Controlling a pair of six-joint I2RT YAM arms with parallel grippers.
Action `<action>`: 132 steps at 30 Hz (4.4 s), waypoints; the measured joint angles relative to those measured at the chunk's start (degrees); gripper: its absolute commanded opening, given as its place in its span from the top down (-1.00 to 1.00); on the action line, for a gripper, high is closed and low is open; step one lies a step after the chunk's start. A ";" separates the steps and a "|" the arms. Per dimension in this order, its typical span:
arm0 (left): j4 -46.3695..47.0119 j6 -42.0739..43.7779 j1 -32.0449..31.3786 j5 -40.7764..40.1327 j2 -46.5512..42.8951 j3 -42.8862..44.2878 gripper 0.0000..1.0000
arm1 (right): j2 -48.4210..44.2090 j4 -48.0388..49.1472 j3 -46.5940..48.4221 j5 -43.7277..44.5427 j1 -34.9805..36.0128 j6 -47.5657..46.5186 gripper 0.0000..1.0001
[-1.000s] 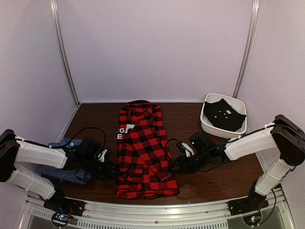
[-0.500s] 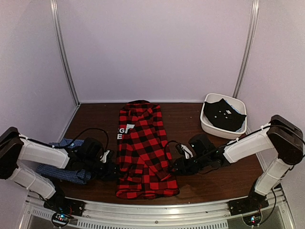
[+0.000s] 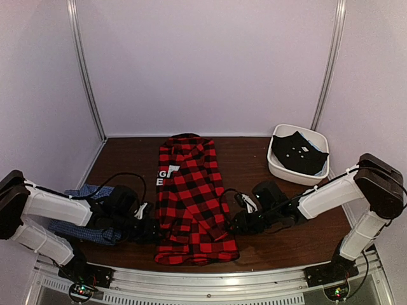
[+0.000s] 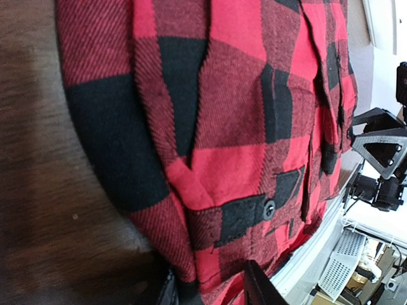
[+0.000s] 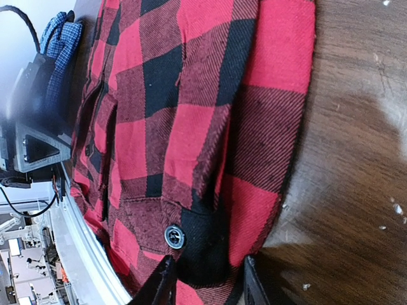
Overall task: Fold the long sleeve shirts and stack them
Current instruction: Pick up the rectangle-folded shirt from the center of the board, then fold the rectangle-folded shirt at the center of the board, then adjust the 2/3-rectangle-folded shirt at the center of the board.
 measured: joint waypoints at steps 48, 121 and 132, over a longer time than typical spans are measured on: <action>-14.29 -0.02 8.28 2.05 -6.95 8.87 1.00 | -1.66 -3.06 12.11 -3.67 -3.80 3.69 1.00; -14.10 10.75 8.79 -4.74 3.10 10.82 -0.11 | 6.05 -11.08 12.96 5.01 -2.75 -7.89 -0.02; -11.32 9.46 8.31 -4.76 3.10 10.88 0.38 | 6.19 -9.75 13.22 5.01 -2.64 -7.50 0.20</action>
